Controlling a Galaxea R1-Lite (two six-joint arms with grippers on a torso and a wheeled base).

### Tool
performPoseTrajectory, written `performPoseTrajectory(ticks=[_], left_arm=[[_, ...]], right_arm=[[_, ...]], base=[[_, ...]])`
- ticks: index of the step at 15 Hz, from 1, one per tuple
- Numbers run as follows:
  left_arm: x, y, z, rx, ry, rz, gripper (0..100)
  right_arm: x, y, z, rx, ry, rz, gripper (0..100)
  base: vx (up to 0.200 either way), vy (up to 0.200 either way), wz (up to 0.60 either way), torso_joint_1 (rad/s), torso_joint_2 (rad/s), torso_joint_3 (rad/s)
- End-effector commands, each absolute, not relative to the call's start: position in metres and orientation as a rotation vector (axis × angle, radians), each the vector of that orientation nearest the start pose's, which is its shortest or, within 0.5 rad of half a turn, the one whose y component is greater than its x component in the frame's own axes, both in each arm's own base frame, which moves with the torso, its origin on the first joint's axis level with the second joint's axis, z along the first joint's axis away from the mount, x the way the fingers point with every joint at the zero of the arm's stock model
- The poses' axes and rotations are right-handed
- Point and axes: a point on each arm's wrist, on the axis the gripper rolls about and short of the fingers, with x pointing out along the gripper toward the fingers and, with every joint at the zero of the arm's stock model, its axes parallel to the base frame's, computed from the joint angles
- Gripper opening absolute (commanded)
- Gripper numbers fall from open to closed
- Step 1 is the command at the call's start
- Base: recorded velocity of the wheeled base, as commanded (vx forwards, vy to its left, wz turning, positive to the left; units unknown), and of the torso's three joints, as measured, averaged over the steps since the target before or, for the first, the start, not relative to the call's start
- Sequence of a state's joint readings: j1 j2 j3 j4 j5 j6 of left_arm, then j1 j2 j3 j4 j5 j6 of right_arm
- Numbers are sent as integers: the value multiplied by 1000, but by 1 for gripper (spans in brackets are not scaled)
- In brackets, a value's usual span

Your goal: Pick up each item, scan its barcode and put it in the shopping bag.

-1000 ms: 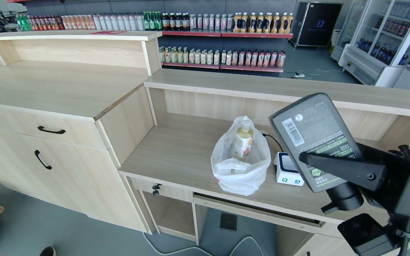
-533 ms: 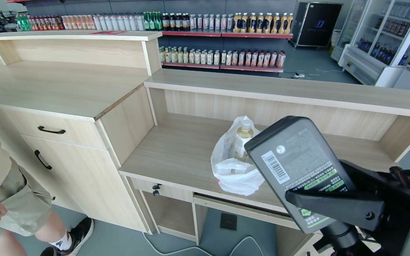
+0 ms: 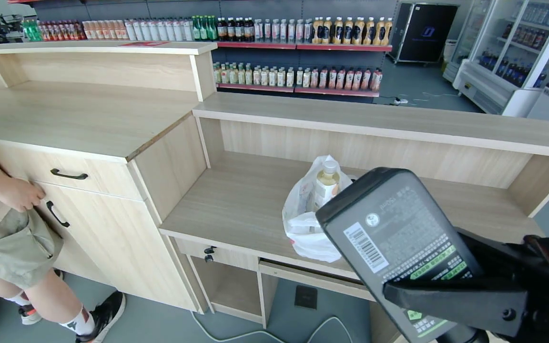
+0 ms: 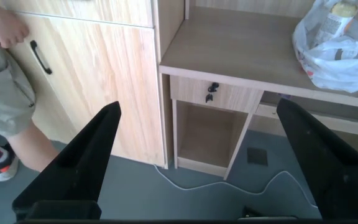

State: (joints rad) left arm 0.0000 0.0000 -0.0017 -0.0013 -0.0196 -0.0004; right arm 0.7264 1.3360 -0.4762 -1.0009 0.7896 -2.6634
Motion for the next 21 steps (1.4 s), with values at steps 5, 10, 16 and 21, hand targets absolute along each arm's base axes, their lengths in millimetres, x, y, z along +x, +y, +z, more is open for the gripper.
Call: performPoseTrajectory(ticks=[5, 10, 16, 21], left_arm=[[-23, 0, 76, -2, -2, -20, 100], [-23, 0, 76, -2, -2, -20, 100], [-23, 0, 76, -2, -3, -20, 100], [-23, 0, 76, 0, -2, -20, 100]], right_arm=[[131, 135, 222, -2005, -1908, 353, 0], [127, 124, 222, -2023, -1846, 422, 0], [126, 120, 224, -2026, -1834, 408, 0], [128, 121, 223, -2026, -1829, 419, 0]], base=[[0, 0, 0, 0, 0, 0], [0, 0, 0, 0, 0, 0], [0, 0, 0, 0, 0, 0], [0, 0, 0, 0, 0, 0]])
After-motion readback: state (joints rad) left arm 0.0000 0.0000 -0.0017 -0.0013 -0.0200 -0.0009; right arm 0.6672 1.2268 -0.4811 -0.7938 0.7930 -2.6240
